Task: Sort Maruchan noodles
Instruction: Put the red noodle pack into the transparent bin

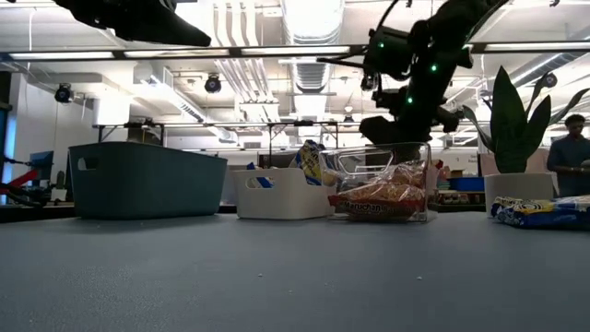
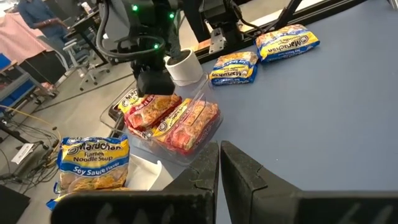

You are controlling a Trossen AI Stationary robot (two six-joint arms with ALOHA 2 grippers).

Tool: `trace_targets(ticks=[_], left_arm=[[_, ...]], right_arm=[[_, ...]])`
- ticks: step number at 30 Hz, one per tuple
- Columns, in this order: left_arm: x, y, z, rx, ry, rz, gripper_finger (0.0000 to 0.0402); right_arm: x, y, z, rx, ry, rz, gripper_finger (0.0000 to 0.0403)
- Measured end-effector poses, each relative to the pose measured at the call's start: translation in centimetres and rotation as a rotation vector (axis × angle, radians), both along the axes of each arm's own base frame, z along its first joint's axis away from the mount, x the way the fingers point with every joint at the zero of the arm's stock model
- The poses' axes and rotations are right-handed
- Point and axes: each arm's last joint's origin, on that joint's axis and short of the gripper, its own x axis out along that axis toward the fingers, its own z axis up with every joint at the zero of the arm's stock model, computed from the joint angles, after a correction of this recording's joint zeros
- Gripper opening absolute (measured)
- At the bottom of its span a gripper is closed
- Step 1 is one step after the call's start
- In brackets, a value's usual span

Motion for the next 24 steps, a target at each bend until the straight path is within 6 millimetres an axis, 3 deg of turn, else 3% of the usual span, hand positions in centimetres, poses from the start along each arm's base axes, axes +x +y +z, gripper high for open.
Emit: trace_targets(ticks=[9, 17, 24], left_arm=[[0.0, 0.0, 0.0, 0.004, 0.0, -0.001, 0.0], [0.0, 0.0, 0.1, 0.006, -0.011, -0.004, 0.0], [0.0, 0.0, 0.1, 0.006, -0.011, -0.004, 0.0]], right_arm=[[0.3, -0.6, -1.6, -0.059, 0.035, -0.019, 0.0009], [2.6, -1.6, -3.6, -0.091, 0.063, 0.054, 0.0009], [4.0, -1.0, -2.1, -0.104, 0.038, 0.126, 0.0009]])
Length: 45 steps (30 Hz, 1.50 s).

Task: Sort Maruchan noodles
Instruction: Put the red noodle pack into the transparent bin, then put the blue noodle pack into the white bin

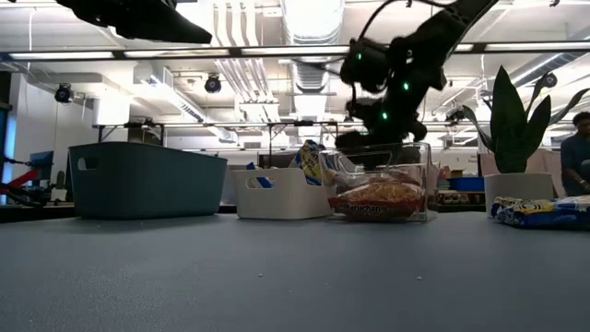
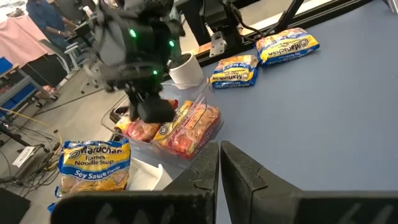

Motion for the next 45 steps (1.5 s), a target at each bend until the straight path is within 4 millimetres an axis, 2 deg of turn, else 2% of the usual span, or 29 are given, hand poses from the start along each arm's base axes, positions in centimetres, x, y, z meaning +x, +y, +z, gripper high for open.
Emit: trace_targets(ticks=[5, 11, 17, 23, 31, 39, 41, 43, 45], left_arm=[[0.0, 0.0, 0.0, -0.005, -0.001, 0.001, 0.0], [0.0, 0.0, 0.0, -0.02, -0.004, 0.003, 0.0], [0.0, 0.0, 0.0, -0.041, -0.011, 0.008, 0.0], [0.1, 0.0, 0.1, -0.062, -0.025, 0.013, 0.0], [0.1, 0.0, 0.1, -0.072, -0.031, 0.016, 0.0], [0.1, 0.0, 0.1, -0.04, -0.025, 0.007, 0.0], [0.1, 0.0, 0.2, -0.026, -0.024, 0.004, 0.0], [0.1, -0.1, 0.3, -0.013, -0.032, 0.0, 0.0], [0.2, -0.1, 0.4, 0.002, -0.042, -0.006, 0.0]], right_arm=[[-0.1, 1.0, 2.8, -0.034, -0.078, 0.038, 0.0009], [-0.4, 5.4, 5.5, -0.015, -0.212, 0.129, 0.0009], [-0.5, 10.4, 6.3, 0.036, -0.289, 0.25, 0.0009], [-0.8, 13.5, 6.5, 0.061, -0.307, 0.34, 0.0009], [-0.9, 14.9, 6.5, 0.141, -0.345, 0.381, 0.0009], [-1.2, 15.6, 5.9, 0.462, -0.359, 0.406, 0.0009], [-1.9, 15.7, 5.2, 0.591, -0.303, 0.333, 0.0009], [-3.4, 15.6, 4.3, 0.71, -0.179, 0.186, 0.0009], [-5.3, 15.2, 3.5, 0.723, -0.014, -0.005, 0.0009]])
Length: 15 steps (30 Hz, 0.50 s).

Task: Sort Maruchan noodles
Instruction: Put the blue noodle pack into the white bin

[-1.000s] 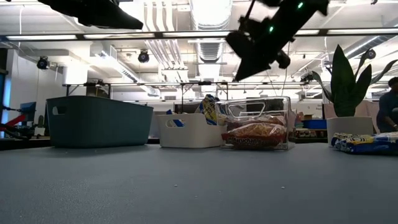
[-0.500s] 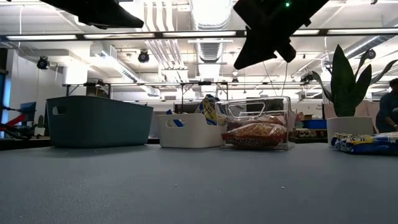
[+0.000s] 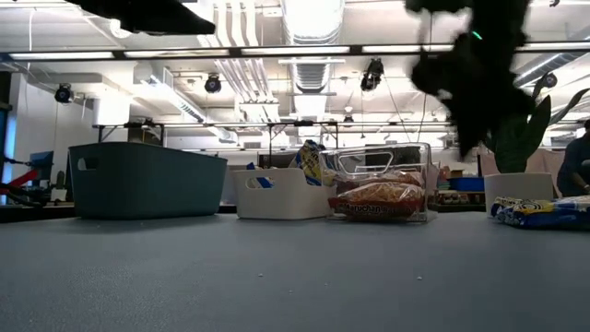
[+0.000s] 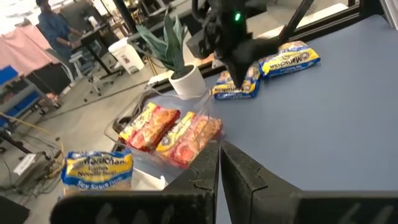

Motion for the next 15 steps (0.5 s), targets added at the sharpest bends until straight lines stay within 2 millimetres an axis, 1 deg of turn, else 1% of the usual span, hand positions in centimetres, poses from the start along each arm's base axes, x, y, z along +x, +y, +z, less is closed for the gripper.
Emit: trace_targets(ticks=[2, 3, 5, 9, 15], left_arm=[[0.0, 0.0, 0.1, 0.015, -0.01, -0.006, 0.0], [0.1, 0.0, 0.2, 0.019, -0.017, -0.007, 0.0], [0.1, 0.0, 0.4, 0.026, -0.029, -0.011, 0.0], [0.1, -0.1, 0.5, 0.045, -0.032, -0.016, 0.0], [0.1, -0.1, 0.5, 0.073, -0.027, -0.023, 0.0]], right_arm=[[-1.7, -0.4, -0.5, -0.053, 0.183, -0.121, 0.0009], [-2.3, -0.6, -0.8, -0.084, 0.247, -0.177, 0.0009], [-2.9, -0.8, -1.2, -0.127, 0.316, -0.229, 0.0009], [-2.8, -0.8, -2.6, -0.132, 0.339, -0.221, 0.0009], [-2.6, -0.1, -4.4, -0.129, 0.435, -0.174, 0.0009]])
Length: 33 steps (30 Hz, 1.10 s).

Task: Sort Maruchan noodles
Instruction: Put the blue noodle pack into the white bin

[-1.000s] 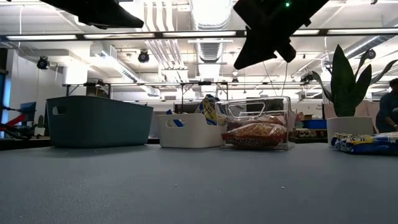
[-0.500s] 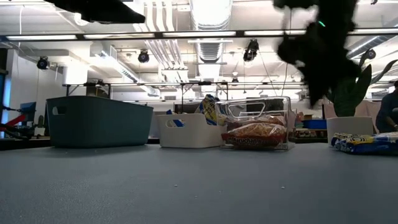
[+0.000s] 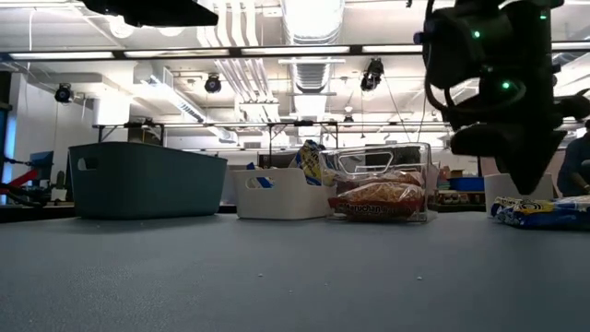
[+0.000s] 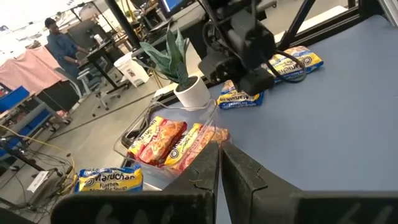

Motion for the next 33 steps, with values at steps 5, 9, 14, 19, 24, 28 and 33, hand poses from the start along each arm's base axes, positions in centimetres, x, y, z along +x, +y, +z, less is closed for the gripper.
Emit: trace_targets(ticks=[5, 9, 14, 19, 24, 28, 33], left_arm=[[0.0, 0.0, 0.1, 0.007, -0.003, -0.002, 0.0], [0.1, 0.0, 0.3, 0.012, -0.018, -0.004, 0.0], [0.1, 0.0, 0.3, 0.012, -0.017, -0.005, 0.0], [0.1, 0.0, 0.4, 0.011, -0.018, -0.004, 0.0], [0.1, 0.0, 0.4, 0.005, -0.02, -0.003, 0.0], [0.1, 0.0, 0.4, -0.008, -0.023, -0.001, 0.0], [0.1, 0.0, 0.3, -0.01, -0.023, 0.0, 0.0]], right_arm=[[0.4, 0.6, -1.4, -0.01, 0.051, 0.027, 0.0009], [0.9, 1.0, -2.0, -0.01, 0.047, 0.063, 0.0009], [3.3, 2.4, -0.8, 0.049, -0.095, 0.111, 0.0009], [7.0, 4.3, 2.3, 0.12, -0.438, 0.289, 0.0009], [8.1, 5.9, 6.2, 0.137, -0.601, 0.42, 0.0009], [7.1, 6.4, 7.4, 0.165, -0.63, 0.373, 0.0009], [5.6, 6.2, 6.1, 0.133, -0.498, 0.309, 0.0009]])
